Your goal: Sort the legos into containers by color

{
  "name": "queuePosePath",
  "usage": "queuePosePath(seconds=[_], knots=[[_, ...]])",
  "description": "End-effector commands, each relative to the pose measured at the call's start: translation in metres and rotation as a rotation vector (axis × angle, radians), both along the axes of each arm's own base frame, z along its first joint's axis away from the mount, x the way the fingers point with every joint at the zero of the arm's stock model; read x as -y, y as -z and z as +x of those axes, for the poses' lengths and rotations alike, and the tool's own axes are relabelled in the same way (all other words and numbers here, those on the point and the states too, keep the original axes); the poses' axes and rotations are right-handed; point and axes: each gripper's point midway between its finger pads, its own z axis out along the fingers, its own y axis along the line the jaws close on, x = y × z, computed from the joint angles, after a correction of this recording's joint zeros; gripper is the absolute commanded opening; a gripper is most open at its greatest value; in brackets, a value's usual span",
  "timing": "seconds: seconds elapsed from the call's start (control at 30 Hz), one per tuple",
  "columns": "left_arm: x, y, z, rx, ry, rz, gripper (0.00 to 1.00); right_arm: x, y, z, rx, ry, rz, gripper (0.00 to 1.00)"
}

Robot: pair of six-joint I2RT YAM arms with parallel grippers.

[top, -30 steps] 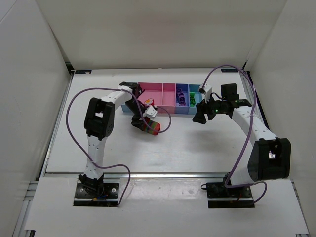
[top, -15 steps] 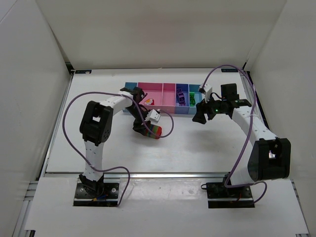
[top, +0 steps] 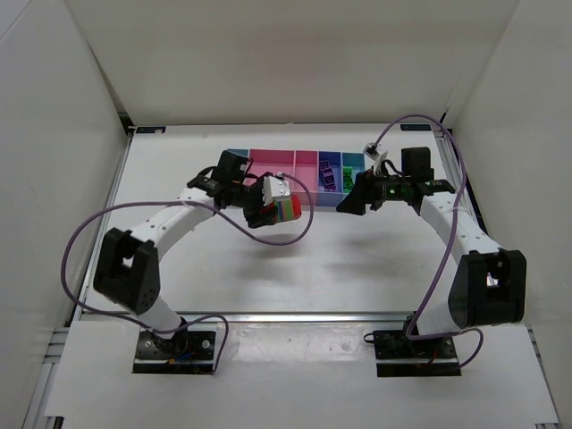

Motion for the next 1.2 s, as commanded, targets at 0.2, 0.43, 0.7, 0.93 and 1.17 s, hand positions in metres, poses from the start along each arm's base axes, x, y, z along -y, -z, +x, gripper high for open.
queuePosePath(seconds=[0.2, 0.43, 0.7, 0.93, 1.17], knots=[[0.037, -0.073, -0.002, 0.191, -0.136, -0.153, 0.35, -0.046, -0.043, 0.008, -0.153, -0.006, 0.201, 0.83], [0.044, -0.081, -0.007, 0.226, -0.109, -0.157, 0.34, -0.064, -0.045, 0.012, -0.164, -0.059, 0.212, 0.82], [0.05, -0.083, -0.008, 0.238, -0.081, -0.163, 0.34, -0.068, -0.04, 0.017, -0.159, -0.064, 0.206, 0.8], [0.053, -0.08, -0.008, 0.231, -0.068, -0.17, 0.34, -0.078, -0.041, 0.021, -0.16, -0.101, 0.224, 0.75], [0.055, -0.082, -0.008, 0.232, -0.062, -0.183, 0.34, -0.091, -0.048, 0.013, -0.198, -0.186, 0.288, 0.64]])
